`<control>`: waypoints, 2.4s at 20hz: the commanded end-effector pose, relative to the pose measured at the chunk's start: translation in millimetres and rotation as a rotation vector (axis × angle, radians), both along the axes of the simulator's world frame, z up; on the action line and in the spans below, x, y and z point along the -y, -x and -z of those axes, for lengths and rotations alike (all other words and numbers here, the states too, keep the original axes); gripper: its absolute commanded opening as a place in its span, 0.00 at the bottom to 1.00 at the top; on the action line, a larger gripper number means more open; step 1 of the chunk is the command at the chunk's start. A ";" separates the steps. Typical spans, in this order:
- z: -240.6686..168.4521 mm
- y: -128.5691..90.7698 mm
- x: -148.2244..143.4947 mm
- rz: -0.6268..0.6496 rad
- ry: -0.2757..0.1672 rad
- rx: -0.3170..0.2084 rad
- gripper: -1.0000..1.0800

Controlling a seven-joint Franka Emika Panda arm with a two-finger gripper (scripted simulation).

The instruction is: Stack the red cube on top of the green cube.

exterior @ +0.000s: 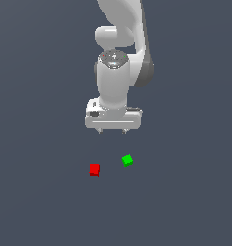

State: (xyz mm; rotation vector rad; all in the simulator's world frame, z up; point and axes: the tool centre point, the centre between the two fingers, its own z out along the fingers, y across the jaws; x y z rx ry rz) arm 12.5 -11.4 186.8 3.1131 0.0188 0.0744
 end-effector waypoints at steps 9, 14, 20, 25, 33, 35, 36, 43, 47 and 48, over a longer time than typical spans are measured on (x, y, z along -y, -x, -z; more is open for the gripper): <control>10.4 -9.4 7.1 0.010 -0.002 -0.004 0.96; 27.1 -24.3 18.7 0.027 -0.007 -0.011 0.96; 55.3 -48.9 38.5 0.055 -0.014 -0.022 0.96; 80.7 -70.5 56.5 0.080 -0.020 -0.032 0.96; 106.0 -92.2 75.0 0.106 -0.027 -0.042 0.96; 109.5 -95.4 77.7 0.110 -0.028 -0.043 0.96; 111.0 -96.7 78.8 0.111 -0.028 -0.044 0.96; 115.5 -100.8 82.3 0.116 -0.030 -0.046 0.96; 118.5 -100.1 82.3 0.116 -0.030 -0.046 0.96; 121.5 -100.3 82.2 0.116 -0.029 -0.046 0.96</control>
